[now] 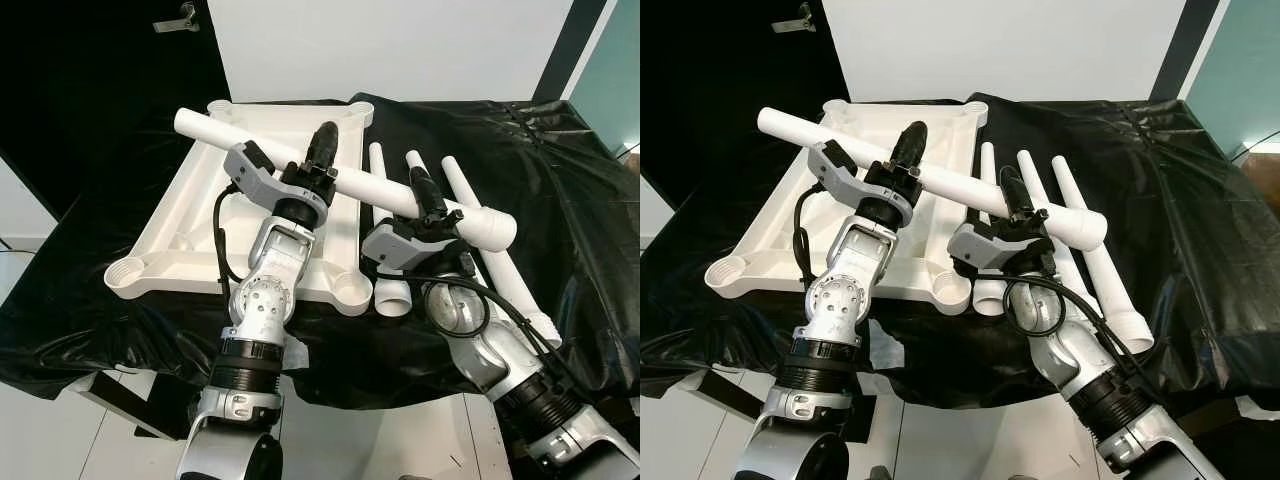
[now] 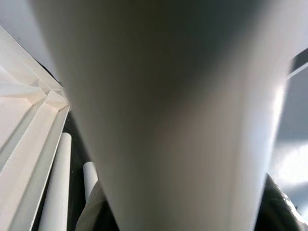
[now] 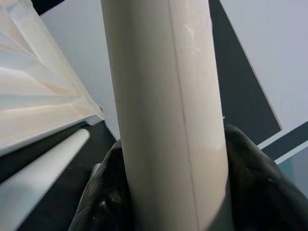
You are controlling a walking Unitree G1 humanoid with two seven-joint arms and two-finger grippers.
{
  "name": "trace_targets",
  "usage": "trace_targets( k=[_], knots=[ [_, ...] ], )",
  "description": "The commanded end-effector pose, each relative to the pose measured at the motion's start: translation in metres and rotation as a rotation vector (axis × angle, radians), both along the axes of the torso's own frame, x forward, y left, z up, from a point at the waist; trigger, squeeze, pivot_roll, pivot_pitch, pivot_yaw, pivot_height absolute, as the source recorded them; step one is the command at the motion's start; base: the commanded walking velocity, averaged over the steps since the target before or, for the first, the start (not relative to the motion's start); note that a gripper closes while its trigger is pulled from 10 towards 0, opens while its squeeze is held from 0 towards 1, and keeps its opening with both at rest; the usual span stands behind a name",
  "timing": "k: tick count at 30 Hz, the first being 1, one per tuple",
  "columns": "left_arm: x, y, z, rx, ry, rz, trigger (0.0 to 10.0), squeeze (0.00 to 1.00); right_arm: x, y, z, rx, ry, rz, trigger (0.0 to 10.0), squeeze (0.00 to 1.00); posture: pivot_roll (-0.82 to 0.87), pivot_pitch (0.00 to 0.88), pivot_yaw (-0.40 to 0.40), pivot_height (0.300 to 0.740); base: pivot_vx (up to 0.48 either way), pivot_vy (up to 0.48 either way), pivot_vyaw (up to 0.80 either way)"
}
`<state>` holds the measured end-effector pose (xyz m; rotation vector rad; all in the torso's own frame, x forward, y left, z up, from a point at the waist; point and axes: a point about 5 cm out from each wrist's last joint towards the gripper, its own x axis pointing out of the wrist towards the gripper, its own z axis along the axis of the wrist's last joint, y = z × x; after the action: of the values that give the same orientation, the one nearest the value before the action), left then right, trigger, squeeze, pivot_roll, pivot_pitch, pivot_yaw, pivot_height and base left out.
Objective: Building children table
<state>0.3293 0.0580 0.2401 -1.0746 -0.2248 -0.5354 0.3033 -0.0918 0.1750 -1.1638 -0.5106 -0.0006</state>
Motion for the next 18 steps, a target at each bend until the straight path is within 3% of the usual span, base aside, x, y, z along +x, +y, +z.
trace_targets(
  k=[1,2,3,5,6,8,9,10,13,18],
  knots=[
    [-0.010,-0.005,0.014,-0.003,-0.233,-0.116,0.0,0.00,-0.006,0.009,-0.005,0.019,0.038,0.075,10.0,0.47,-0.09,0.000,0.051,0.740,0.000,0.000,0.00],
    [-0.010,-0.005,0.014,-0.003,-0.233,-0.116,0.0,0.00,-0.006,0.009,-0.005,0.019,0.038,0.075,10.0,0.47,-0.09,0.000,0.051,0.740,0.000,0.000,0.00],
    [-0.010,-0.005,0.014,-0.004,-0.234,-0.117,0.0,0.00,-0.005,0.010,-0.003,0.098,0.087,0.085,10.0,1.00,-0.09,0.000,0.051,0.740,0.000,0.000,0.00],
    [-0.010,-0.005,0.014,-0.004,-0.234,-0.117,0.0,0.00,-0.005,0.010,-0.003,0.098,0.087,0.085,10.0,1.00,-0.09,0.000,0.051,0.740,0.000,0.000,0.00],
    [-0.010,-0.005,0.014,-0.004,-0.236,-0.118,0.0,0.00,-0.004,0.011,-0.001,0.201,0.167,0.106,10.0,1.00,-0.09,0.000,0.050,0.740,0.000,0.000,0.00],
    [-0.010,-0.005,0.014,-0.004,-0.236,-0.118,0.0,0.00,-0.004,0.011,-0.001,0.201,0.167,0.106,10.0,1.00,-0.09,0.000,0.050,0.740,0.000,0.000,0.00],
    [-0.011,-0.005,0.014,-0.003,-0.238,-0.120,0.0,0.00,-0.002,0.012,0.006,0.288,0.219,0.120,10.0,1.00,-0.09,0.000,0.048,0.740,0.000,0.000,0.00],
    [-0.011,-0.006,0.014,-0.002,-0.241,-0.123,0.0,0.00,0.000,0.011,0.015,0.373,0.273,0.136,10.0,0.00,-0.09,0.000,0.046,0.740,0.000,0.000,0.00],
    [-0.012,-0.007,0.014,-0.003,-0.248,-0.133,0.0,0.00,0.005,0.006,0.036,0.506,0.365,0.168,10.0,0.00,-0.09,0.000,0.045,0.740,0.000,0.000,0.00],
    [-0.013,-0.008,0.014,0.001,-0.256,-0.141,0.0,0.00,0.011,-0.007,0.053,0.620,0.447,0.188,10.0,0.00,-0.10,0.000,0.046,0.740,0.000,0.000,0.00]
  ],
)
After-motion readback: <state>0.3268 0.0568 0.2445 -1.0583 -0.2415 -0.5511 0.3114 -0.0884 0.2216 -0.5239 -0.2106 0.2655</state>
